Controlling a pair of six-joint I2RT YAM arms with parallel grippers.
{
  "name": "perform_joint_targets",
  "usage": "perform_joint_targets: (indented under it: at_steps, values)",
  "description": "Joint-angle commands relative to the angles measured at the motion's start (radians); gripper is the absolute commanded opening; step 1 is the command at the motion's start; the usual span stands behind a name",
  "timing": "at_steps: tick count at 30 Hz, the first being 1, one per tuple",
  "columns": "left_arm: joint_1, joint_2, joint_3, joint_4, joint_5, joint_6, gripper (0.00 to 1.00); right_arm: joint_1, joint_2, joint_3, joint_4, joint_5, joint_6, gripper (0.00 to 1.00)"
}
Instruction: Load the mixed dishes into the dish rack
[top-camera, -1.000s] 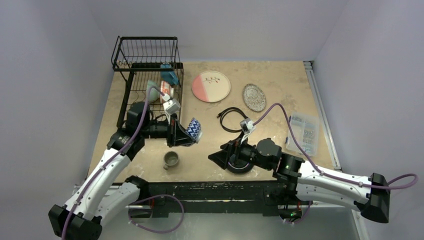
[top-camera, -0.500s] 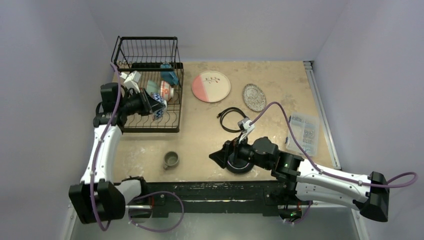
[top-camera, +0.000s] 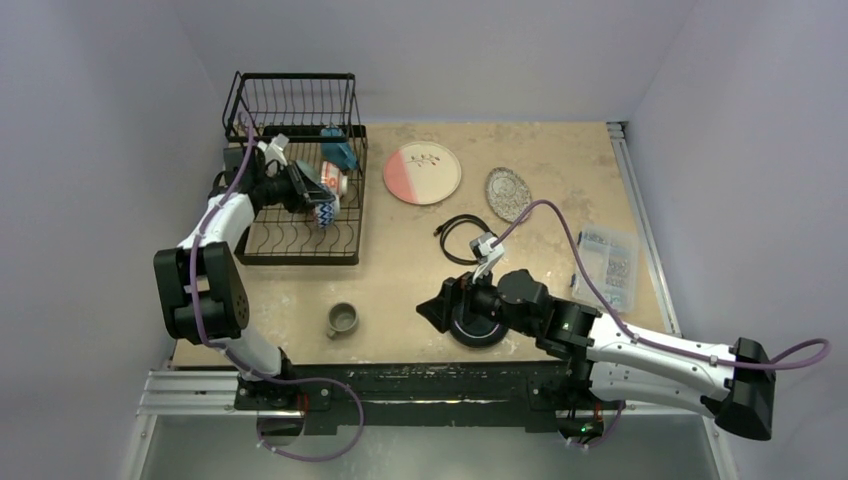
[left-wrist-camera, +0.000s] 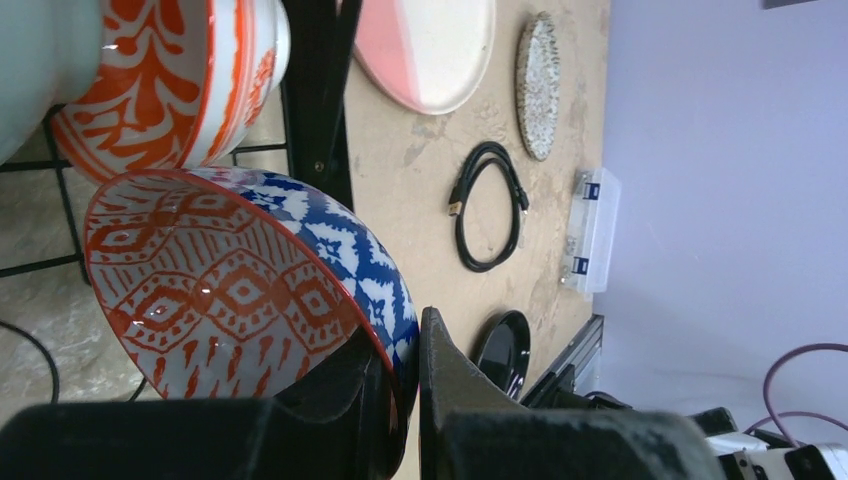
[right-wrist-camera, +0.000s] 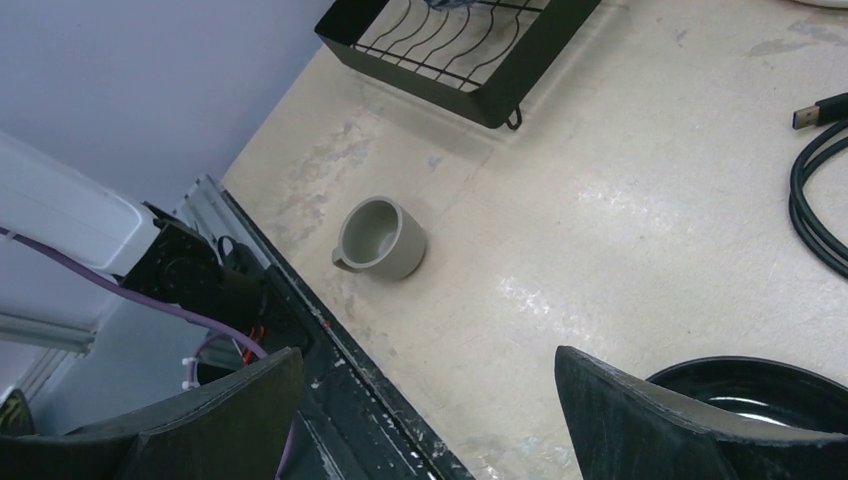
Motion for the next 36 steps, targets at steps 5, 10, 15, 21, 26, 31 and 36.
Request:
perform_joint_targets:
  at_steps: [5,10,15,21,26,31,36]
  values:
    - [-0.019,0.009,-0.038,0.213,0.132,-0.113,0.00,-0.004,0.081,0.066,0.058,-0.025,-0.007,0.99]
    - [-0.053,0.027,-0.041,0.194,0.130,-0.109,0.00,-0.004,0.090,0.063,0.070,-0.034,0.001,0.99]
    - [-0.070,0.030,-0.058,0.185,0.134,-0.111,0.00,-0.004,0.086,0.055,0.068,-0.030,0.001,0.99]
    - [-0.069,0.032,-0.069,0.173,0.127,-0.110,0.00,-0.004,0.076,0.051,0.063,-0.032,0.003,0.99]
    - [-0.070,0.048,-0.078,0.194,0.142,-0.130,0.00,-0.004,0.048,0.029,0.060,-0.030,0.013,0.99]
    - [-0.070,0.051,-0.082,0.213,0.155,-0.153,0.00,-0.005,0.045,0.036,0.036,-0.025,0.012,0.99]
    - [-0.070,0.073,-0.098,0.251,0.175,-0.191,0.00,-0.004,0.063,0.041,0.054,-0.037,0.029,0.99]
